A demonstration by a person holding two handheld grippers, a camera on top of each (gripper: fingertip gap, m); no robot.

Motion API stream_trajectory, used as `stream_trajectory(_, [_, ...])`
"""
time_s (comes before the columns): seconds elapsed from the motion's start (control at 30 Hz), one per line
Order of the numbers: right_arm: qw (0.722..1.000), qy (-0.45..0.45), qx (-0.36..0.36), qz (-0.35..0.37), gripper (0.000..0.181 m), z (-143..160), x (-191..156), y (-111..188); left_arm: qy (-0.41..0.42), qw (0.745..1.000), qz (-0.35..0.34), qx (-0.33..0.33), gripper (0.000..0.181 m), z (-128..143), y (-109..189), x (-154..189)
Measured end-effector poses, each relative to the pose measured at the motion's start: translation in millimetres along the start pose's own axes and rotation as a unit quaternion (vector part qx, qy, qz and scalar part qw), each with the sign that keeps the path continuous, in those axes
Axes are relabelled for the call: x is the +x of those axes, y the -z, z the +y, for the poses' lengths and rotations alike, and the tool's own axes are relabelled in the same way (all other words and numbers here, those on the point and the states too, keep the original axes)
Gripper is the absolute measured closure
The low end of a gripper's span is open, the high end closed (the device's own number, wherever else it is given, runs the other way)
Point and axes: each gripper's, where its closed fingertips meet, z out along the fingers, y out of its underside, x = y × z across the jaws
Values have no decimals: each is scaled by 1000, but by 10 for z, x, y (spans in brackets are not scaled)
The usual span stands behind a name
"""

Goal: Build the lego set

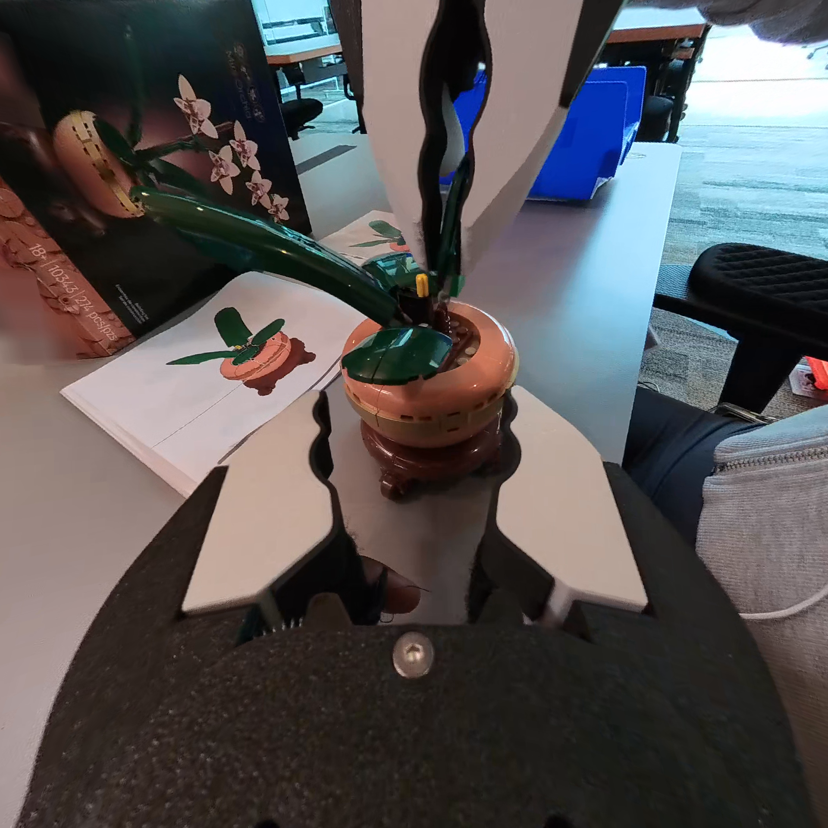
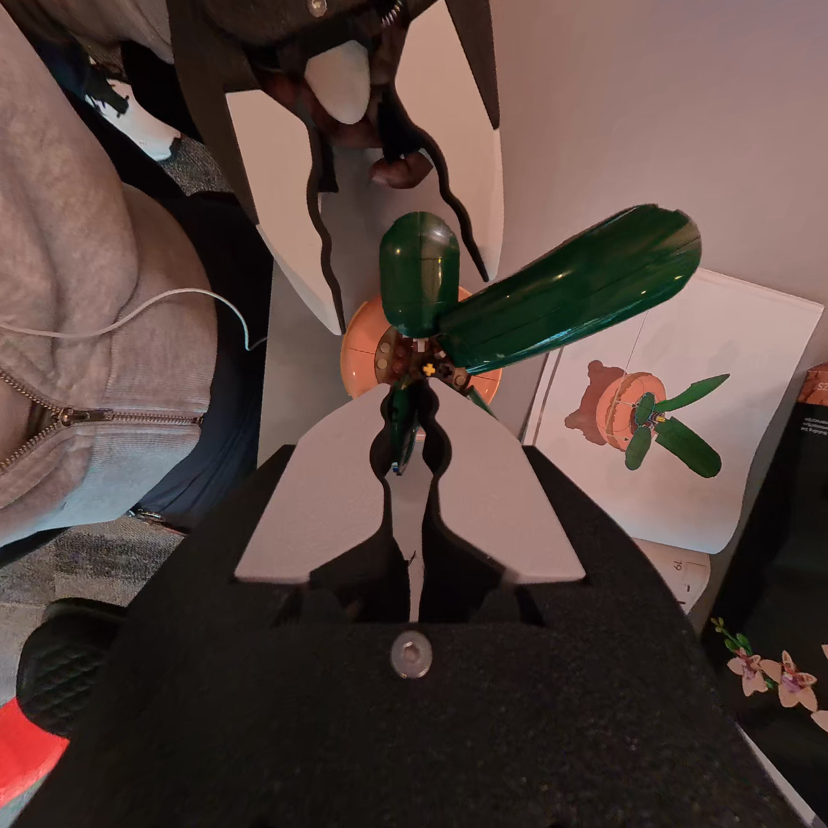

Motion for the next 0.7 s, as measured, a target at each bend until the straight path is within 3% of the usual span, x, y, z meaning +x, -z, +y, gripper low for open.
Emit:
stream_trajectory(0.27, [999, -28, 37, -16, 173, -75, 35, 53, 2, 1000, 17, -1, 116, 5, -1, 34])
stream_trajectory(0.7, [999, -30, 13, -18, 173, -36, 49, -13, 1, 1000, 30, 0, 119, 2, -13, 51])
